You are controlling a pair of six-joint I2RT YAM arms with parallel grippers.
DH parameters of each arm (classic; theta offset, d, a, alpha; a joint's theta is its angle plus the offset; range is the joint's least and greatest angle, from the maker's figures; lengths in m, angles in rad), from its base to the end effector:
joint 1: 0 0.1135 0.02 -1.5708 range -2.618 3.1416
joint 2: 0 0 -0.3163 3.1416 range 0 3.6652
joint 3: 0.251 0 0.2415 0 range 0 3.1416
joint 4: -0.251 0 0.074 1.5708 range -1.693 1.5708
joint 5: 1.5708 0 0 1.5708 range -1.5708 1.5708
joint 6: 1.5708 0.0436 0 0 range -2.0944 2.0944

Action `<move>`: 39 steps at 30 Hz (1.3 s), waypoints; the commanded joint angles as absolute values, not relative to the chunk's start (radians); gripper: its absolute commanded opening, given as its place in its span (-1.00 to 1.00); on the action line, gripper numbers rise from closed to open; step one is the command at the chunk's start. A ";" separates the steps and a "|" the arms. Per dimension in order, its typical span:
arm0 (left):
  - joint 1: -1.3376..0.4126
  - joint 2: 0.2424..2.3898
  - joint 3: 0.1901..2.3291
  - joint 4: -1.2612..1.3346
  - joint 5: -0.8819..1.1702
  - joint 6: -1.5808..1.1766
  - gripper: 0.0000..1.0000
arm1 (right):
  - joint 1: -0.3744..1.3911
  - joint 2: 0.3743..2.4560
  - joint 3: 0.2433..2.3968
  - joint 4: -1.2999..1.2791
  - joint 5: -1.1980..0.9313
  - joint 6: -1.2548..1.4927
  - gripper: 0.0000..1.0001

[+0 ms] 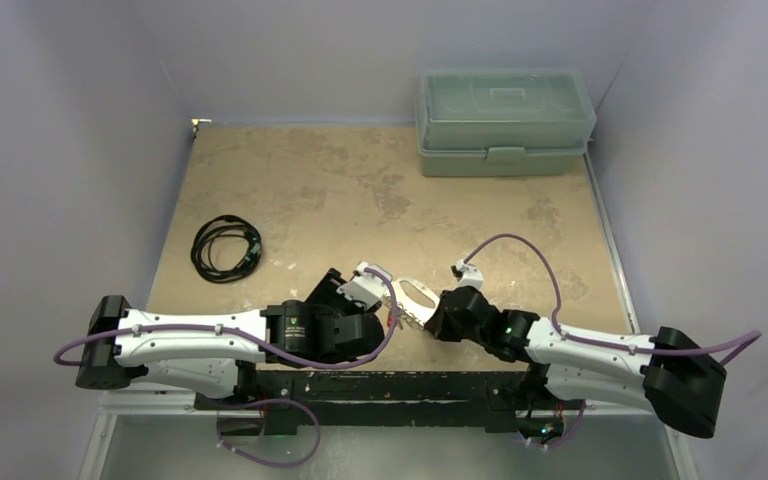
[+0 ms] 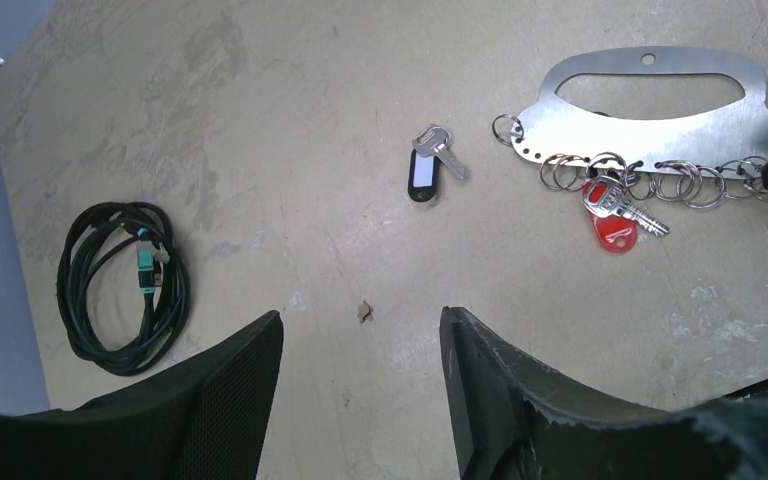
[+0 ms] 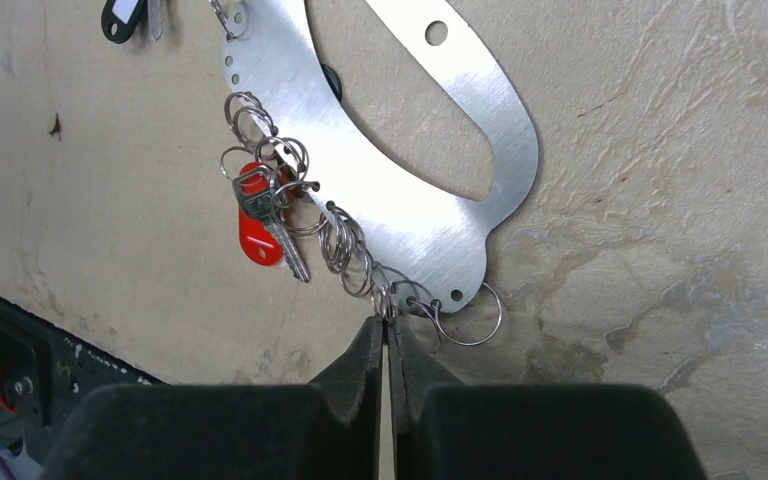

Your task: Put the keys on the keyring

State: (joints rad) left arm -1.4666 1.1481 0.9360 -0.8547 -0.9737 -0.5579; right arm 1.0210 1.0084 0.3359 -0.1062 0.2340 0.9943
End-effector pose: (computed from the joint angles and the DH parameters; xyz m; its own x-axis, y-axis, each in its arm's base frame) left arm 0.0545 -0.1744 0.3251 -0.3513 0.4976 -0.7931 0.3910 0.8476 0.3587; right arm 0.0894 0.1265 0.2005 -0.8231 0.2177 -0.5245 -0.0974 0.8558 0.5080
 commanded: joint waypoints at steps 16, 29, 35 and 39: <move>-1.466 1.091 0.925 -0.789 -0.916 -0.535 0.12 | 1.026 0.972 0.400 -0.158 0.319 0.965 -1.00; -1.466 1.057 0.904 -0.631 -0.767 -0.466 0.07 | 1.026 0.959 0.459 -0.197 0.361 0.826 -1.00; -1.466 1.042 0.850 -0.460 -0.715 -0.397 0.05 | 1.026 0.920 0.505 -0.225 0.413 0.726 -1.00; -1.466 1.022 0.795 -0.319 -0.682 -0.337 0.02 | 1.026 0.893 0.515 -0.191 0.455 0.627 -1.00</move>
State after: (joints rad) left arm -1.4666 1.0626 0.8371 -0.5110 -0.7300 -0.4171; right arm 1.0210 0.9283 0.4706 -0.2249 0.3771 0.7490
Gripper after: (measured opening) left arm 0.516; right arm 0.008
